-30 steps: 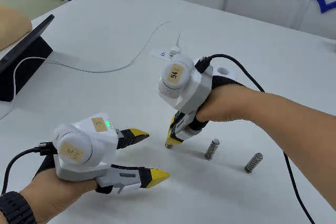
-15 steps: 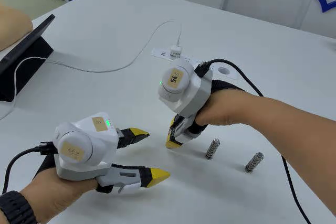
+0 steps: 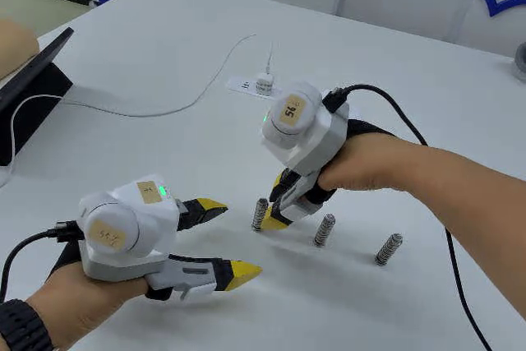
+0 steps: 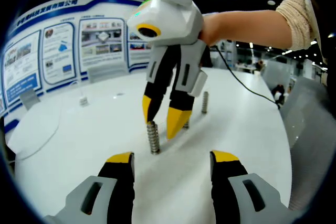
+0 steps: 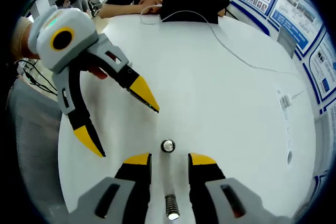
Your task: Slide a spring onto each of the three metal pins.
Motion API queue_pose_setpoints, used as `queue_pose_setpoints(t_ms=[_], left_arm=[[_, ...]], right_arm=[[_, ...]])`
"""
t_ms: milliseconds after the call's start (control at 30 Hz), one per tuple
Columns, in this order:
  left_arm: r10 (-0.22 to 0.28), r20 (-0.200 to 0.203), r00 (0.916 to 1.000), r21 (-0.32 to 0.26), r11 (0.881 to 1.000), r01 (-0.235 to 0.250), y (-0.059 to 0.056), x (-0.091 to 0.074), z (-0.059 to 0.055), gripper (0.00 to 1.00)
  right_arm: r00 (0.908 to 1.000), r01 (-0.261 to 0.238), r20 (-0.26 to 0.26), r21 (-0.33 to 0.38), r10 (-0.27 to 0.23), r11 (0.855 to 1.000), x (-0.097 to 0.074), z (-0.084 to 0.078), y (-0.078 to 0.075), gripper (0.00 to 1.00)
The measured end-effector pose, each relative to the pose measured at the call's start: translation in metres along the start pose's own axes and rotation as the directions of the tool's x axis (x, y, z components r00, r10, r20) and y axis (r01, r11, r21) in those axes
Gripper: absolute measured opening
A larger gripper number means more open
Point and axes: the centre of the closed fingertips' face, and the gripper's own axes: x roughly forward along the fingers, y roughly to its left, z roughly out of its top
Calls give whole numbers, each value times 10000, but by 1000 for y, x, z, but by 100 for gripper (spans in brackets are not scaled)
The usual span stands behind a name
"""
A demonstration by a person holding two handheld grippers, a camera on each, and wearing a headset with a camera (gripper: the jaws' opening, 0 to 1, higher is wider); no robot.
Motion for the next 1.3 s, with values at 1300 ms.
queue_pose_setpoints(t_ms=[1300], left_arm=[[-89, 47, 9999, 34, 10000, 89, 0, 7, 12, 63]], right_arm=[[9360, 1659, 2554, 2869, -2423, 9435, -75, -74, -10, 55]])
